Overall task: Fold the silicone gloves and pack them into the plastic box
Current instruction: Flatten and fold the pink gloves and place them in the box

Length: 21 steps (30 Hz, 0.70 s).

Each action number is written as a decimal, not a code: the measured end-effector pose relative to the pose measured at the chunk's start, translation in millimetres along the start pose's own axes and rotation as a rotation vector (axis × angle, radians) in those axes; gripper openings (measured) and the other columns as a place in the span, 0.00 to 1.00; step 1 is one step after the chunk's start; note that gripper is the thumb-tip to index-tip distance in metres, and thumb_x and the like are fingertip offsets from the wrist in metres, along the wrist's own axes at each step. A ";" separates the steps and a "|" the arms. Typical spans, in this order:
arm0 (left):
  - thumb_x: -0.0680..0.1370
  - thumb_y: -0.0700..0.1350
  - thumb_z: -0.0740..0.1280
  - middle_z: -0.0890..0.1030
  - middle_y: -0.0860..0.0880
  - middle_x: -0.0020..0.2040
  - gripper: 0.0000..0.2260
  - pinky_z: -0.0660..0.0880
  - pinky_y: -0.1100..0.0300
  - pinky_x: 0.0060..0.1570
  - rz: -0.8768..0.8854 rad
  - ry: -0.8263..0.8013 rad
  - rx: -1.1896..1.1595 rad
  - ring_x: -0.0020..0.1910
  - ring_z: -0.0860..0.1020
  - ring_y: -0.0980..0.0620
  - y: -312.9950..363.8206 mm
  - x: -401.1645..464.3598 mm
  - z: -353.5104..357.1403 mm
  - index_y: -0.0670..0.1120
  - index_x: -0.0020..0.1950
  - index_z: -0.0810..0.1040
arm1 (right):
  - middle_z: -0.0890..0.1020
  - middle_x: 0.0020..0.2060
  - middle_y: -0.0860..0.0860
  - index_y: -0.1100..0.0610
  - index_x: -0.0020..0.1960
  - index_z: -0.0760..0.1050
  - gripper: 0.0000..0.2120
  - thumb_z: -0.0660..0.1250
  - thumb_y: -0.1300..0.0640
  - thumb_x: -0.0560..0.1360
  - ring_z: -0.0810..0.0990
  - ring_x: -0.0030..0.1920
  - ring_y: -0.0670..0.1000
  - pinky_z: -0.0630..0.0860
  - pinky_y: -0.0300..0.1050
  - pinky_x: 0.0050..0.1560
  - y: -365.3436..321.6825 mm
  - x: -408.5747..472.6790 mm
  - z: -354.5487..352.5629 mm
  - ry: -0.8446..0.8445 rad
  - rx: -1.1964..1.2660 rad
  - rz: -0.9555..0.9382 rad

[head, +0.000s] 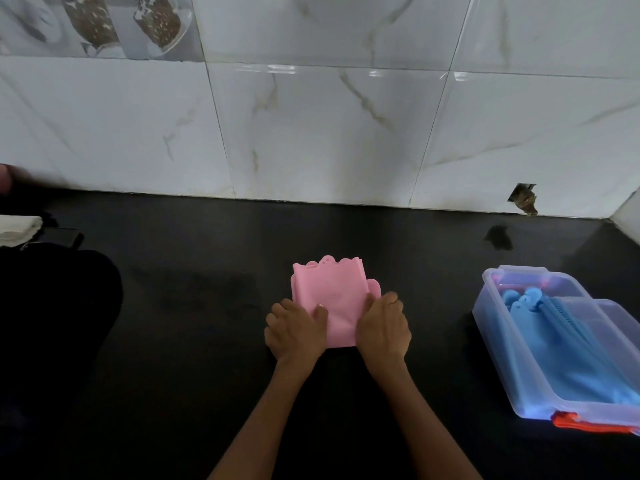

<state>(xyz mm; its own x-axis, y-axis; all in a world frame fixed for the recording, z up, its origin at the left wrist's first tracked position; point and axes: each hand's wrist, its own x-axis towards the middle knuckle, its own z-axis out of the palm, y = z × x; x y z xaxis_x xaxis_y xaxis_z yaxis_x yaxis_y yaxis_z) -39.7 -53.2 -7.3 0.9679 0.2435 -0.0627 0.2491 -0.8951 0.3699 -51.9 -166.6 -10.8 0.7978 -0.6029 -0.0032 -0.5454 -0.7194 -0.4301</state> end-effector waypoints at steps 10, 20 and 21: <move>0.79 0.49 0.58 0.70 0.50 0.45 0.10 0.67 0.60 0.33 -0.151 -0.339 -0.781 0.40 0.71 0.55 -23.6 17.4 -18.1 0.46 0.55 0.62 | 0.76 0.39 0.51 0.55 0.43 0.69 0.21 0.45 0.44 0.81 0.73 0.34 0.43 0.68 0.36 0.33 -2.4 -6.3 -4.1 -0.275 0.426 -0.183; 0.78 0.53 0.61 0.71 0.48 0.53 0.19 0.73 0.54 0.44 -0.371 -0.375 -1.071 0.45 0.74 0.51 -68.4 17.2 -33.9 0.47 0.63 0.60 | 0.75 0.48 0.48 0.53 0.58 0.62 0.16 0.51 0.42 0.80 0.78 0.46 0.47 0.75 0.38 0.35 -17.2 -19.1 10.0 -0.692 0.923 0.035; 0.78 0.53 0.61 0.71 0.47 0.54 0.20 0.73 0.54 0.43 -0.372 -0.377 -1.082 0.45 0.75 0.51 -69.1 15.1 -34.2 0.46 0.64 0.60 | 0.75 0.47 0.48 0.53 0.59 0.63 0.15 0.52 0.43 0.80 0.78 0.46 0.48 0.75 0.39 0.36 -18.0 -18.6 10.0 -0.700 0.910 0.047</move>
<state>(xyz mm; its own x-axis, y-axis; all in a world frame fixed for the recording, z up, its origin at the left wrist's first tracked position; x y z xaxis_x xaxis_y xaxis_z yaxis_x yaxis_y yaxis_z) -43.5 25.0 -2.1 0.8367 0.1344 -0.5310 0.5324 0.0281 0.8460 -54.4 -139.0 -12.0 0.9050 -0.0936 -0.4150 -0.4180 -0.0138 -0.9084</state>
